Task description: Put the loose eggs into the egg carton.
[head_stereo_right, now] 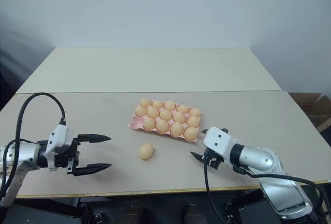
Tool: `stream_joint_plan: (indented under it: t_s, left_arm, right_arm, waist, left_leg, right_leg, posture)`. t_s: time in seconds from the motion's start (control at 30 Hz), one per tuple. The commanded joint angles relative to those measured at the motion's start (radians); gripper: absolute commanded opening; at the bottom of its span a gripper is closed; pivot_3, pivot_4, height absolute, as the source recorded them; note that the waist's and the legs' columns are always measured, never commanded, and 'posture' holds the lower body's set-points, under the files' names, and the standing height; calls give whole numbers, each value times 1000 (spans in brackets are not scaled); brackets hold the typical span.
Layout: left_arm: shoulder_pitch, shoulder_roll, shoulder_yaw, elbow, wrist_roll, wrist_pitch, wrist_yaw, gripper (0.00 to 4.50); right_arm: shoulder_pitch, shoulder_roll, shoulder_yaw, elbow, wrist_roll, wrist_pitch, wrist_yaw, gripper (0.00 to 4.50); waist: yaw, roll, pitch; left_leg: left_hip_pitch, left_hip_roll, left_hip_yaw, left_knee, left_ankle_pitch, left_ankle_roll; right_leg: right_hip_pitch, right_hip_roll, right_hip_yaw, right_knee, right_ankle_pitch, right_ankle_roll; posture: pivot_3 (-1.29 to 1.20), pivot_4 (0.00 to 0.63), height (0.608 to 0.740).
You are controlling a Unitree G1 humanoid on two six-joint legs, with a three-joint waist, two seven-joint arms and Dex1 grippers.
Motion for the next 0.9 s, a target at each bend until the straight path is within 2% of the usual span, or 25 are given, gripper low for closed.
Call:
stream_joint_plan:
  t_s: [0.03,0.23,0.37,0.5,0.7,0.9]
  left_arm:
    - [-16,-22,-10,-43,-16,-8,18,4484]
    - [-74,-96,-100,-27,13,-1,58,4484]
    - [-150,-176,-181,32,83,-10,133,4484]
    - [-193,-210,-234,61,114,-6,142,4484]
    - [-243,-270,-331,107,181,-17,162,4484]
    - [-285,-311,-378,176,232,-39,179,4484]
  right_arm:
    - [-13,-11,-13,-19,-2,-20,5,4500]
    - [14,-25,-43,-41,5,-16,12,4500]
    - [66,-66,-118,-101,68,-29,71,4500]
    - [109,-103,-185,-148,120,-32,120,4500]
    - [119,-91,-188,-168,112,-22,89,4500]
    - [116,-80,-180,-184,107,-6,58,4500]
  waist:
    - [2,0,0]
    - [7,0,0]
    - [11,0,0]
    - [3,0,0]
    - [5,0,0]
    - [5,0,0]
  left_leg:
    - [0,0,0,0,0,0]
    - [-2,0,0,0,0,0]
    - [-2,-1,0,1,0,0]
    - [-2,-1,-1,1,0,0]
    - [-2,-1,-1,1,0,0]
    - [-2,-1,-1,2,0,0]
  right_leg:
    - [0,0,0,0,0,0]
    - [0,0,0,-2,0,0]
    - [1,0,0,-2,1,1]
    - [1,1,0,-2,1,1]
    - [1,1,0,-1,1,1]
    - [1,1,0,-1,1,1]
  posture:
    - [0,150,740]
    - [0,150,740]
    - [0,150,740]
    - [0,150,740]
    - [0,150,740]
    - [0,150,740]
